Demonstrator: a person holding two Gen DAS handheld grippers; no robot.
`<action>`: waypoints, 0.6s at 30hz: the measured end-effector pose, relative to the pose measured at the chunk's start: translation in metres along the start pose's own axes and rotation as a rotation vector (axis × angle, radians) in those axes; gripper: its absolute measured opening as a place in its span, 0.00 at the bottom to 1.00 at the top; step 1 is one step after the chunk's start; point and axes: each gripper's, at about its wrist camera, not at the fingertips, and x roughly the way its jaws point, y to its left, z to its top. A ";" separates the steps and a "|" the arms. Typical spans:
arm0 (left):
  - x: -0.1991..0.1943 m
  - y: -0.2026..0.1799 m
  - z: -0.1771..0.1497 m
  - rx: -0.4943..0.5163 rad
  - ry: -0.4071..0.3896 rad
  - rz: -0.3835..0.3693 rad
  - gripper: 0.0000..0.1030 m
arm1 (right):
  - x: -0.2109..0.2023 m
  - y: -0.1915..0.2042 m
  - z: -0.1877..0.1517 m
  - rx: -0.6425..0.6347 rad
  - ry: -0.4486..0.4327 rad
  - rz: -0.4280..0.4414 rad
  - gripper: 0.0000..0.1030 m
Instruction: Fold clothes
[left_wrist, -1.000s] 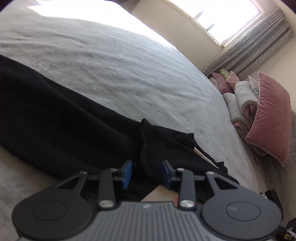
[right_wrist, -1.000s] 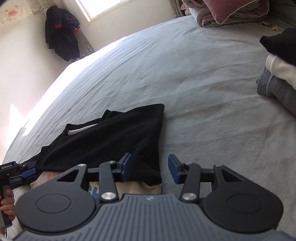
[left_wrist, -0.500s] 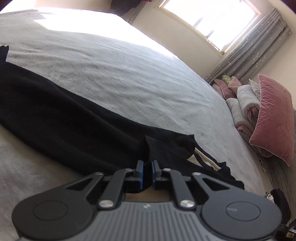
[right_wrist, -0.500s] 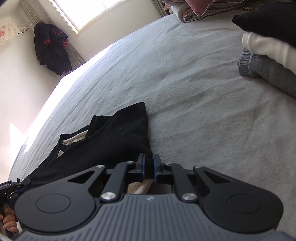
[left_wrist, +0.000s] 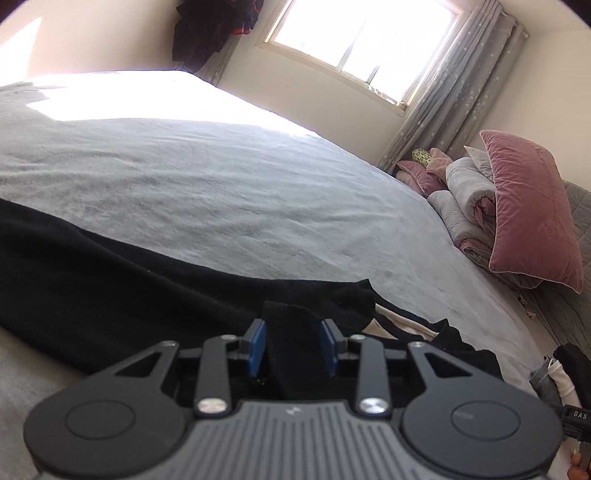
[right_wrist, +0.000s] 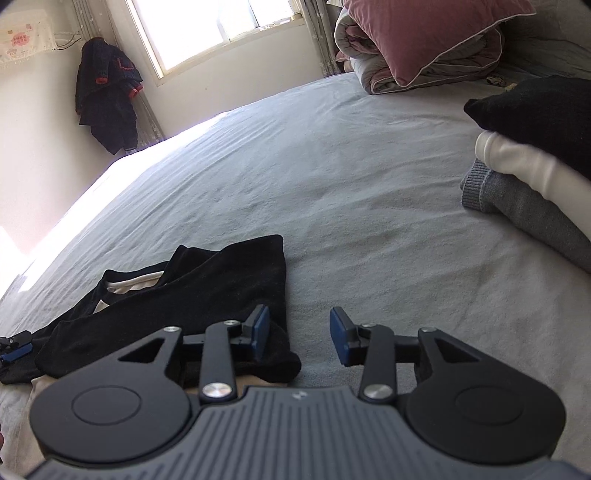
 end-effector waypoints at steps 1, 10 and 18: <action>0.007 -0.003 -0.002 0.023 0.013 0.011 0.32 | 0.000 0.003 -0.001 -0.007 0.000 0.006 0.40; -0.004 -0.008 -0.009 0.084 0.027 0.240 0.38 | -0.002 0.022 -0.001 -0.070 0.001 0.012 0.46; -0.040 0.034 0.006 -0.094 -0.022 0.445 0.64 | -0.017 0.044 0.010 -0.056 -0.025 0.041 0.53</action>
